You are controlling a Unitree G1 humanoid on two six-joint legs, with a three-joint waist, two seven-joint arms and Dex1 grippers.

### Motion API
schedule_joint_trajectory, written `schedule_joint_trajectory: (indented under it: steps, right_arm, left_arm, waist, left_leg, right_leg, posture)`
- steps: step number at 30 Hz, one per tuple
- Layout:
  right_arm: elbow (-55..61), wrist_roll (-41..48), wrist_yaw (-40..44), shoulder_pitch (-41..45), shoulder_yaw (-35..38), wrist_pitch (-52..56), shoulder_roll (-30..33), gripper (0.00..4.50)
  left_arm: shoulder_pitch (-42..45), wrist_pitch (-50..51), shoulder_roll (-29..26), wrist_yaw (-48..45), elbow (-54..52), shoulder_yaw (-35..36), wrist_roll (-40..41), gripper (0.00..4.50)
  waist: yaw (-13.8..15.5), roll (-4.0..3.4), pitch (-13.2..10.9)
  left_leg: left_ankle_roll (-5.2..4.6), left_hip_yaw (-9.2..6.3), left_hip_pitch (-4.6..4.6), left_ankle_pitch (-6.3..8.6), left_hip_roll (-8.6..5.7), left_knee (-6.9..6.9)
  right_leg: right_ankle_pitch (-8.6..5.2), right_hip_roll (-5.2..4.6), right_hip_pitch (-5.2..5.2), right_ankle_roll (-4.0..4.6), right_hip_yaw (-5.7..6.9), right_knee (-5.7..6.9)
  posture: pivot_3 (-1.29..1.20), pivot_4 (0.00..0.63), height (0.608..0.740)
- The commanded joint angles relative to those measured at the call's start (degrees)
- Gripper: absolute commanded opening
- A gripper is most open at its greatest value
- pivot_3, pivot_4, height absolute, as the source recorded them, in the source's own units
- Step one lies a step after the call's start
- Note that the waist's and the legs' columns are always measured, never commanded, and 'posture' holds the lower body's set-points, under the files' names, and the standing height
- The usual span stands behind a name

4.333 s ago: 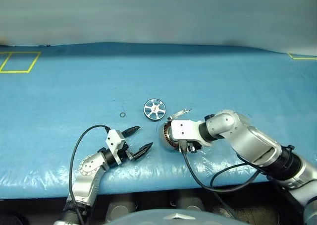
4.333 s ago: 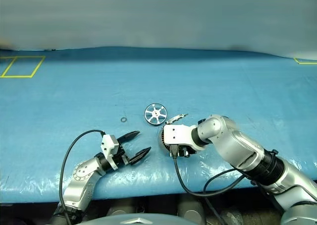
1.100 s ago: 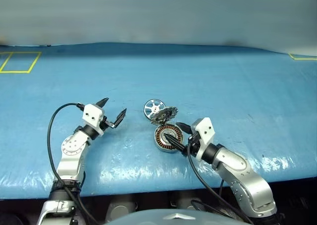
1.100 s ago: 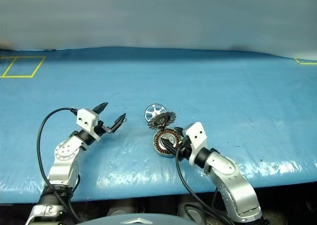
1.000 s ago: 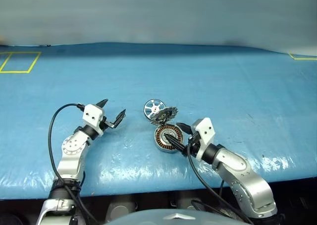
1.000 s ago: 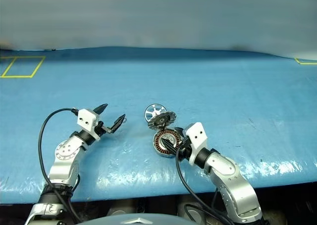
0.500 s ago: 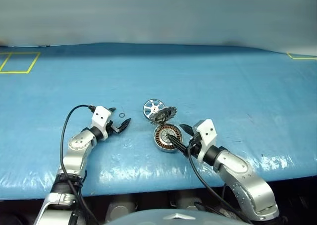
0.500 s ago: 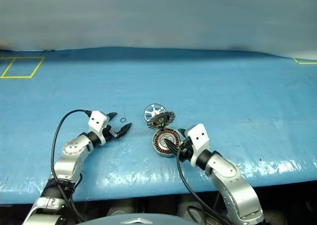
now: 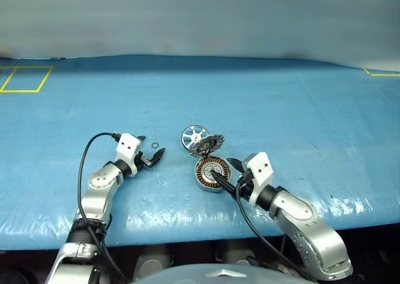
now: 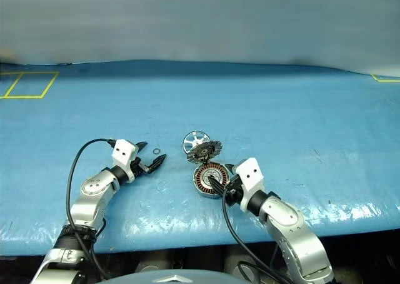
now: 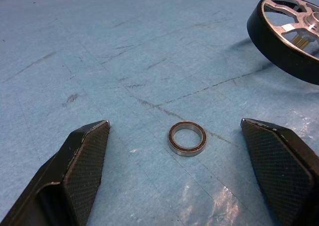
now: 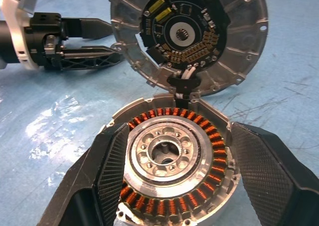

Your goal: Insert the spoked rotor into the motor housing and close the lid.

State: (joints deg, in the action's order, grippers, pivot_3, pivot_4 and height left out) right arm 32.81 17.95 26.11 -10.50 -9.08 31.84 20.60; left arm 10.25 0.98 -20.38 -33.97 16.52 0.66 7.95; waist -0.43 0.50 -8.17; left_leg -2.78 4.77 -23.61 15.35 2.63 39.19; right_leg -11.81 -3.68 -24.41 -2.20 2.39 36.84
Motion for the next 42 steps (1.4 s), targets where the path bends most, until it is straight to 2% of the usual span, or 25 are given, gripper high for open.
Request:
schedule_joint_trajectory:
  steps: [1,8,17,21,22,28,38,42]
  right_arm:
    - [3.6,2.32,2.11,-1.12,0.99,0.0,1.64,3.42]
    - [5.5,2.88,6.58,-1.89,-1.06,-0.07,7.11,3.42]
    - [4.85,2.05,4.09,-0.7,-2.21,0.64,6.01,3.42]
    - [4.02,1.09,2.87,-0.41,-2.05,0.88,5.89,3.46]
    - [3.77,0.78,2.58,-0.37,-2.15,0.97,5.93,3.46]
    - [3.33,-0.1,2.31,-0.12,-2.59,1.14,6.17,3.46]
    - [3.0,-0.66,2.27,0.49,-2.97,1.28,5.86,3.46]
    - [3.31,-0.4,2.37,0.47,-2.73,0.74,5.67,3.46]
  left_arm:
    - [-0.67,0.69,0.74,-1.23,1.7,-0.59,0.61,4.5]
    - [-0.12,0.54,1.23,-3.69,2.48,-1.18,1.72,4.5]
    - [0.71,-0.03,1.87,-3.9,4.16,-1.0,0.94,4.5]
    - [0.66,-0.85,1.61,-3.1,5.76,-1.09,-0.06,3.69]
    - [0.56,-0.85,1.6,-3.11,5.94,-1.23,-0.15,3.25]
    - [0.29,-0.17,1.53,-0.84,6.33,-1.74,-1.63,1.27]
    - [-1.07,-1.56,0.53,0.11,6.87,-1.57,-2.51,1.27]
    - [-1.54,-5.18,0.49,0.02,5.91,-1.19,-2.17,1.27]
  waist:
    - [0.0,-0.01,0.01]
    - [0.03,0.0,0.02]
    - [0.72,0.0,0.05]
    - [0.83,-0.04,0.09]
    - [0.83,-0.05,0.1]
    - [0.83,-0.19,0.23]
    - [0.56,-0.53,0.6]
    - [0.38,-0.52,0.6]
  left_leg:
    - [0.0,0.0,0.01,0.0,0.0,0.0]
    - [-0.01,0.0,0.01,0.01,-0.01,0.0]
    - [-0.02,-0.01,0.02,0.01,-0.02,0.03]
    - [-0.01,-0.01,0.04,0.0,-0.02,0.03]
    - [-0.02,-0.01,0.06,0.0,-0.02,0.04]
    - [-0.02,-0.02,0.12,0.0,-0.01,0.04]
    - [-0.02,-0.01,0.25,0.0,0.01,0.04]
    - [-0.02,0.0,0.25,0.0,0.02,0.01]
  right_leg:
    - [0.0,0.0,0.01,0.0,0.0,0.0]
    - [0.0,-0.04,0.01,0.01,0.0,-0.01]
    - [0.0,-0.04,0.0,-0.01,0.01,-0.01]
    - [-0.01,-0.04,0.0,-0.01,0.02,-0.01]
    - [-0.01,-0.04,0.0,-0.01,0.02,0.0]
    - [-0.06,-0.04,-0.01,-0.09,0.02,0.0]
    - [-0.08,-0.04,-0.02,-0.13,0.03,0.01]
    - [-0.08,-0.05,-0.04,-0.11,0.02,0.0]
  posture:
    - [0.0,0.15,0.74]
    - [0.0,0.15,0.74]
    - [0.0,0.15,0.74]
    - [0.0,0.15,0.74]
    - [0.0,0.15,0.74]
    - [0.0,0.15,0.74]
    - [0.0,0.15,0.74]
    - [0.0,0.15,0.74]
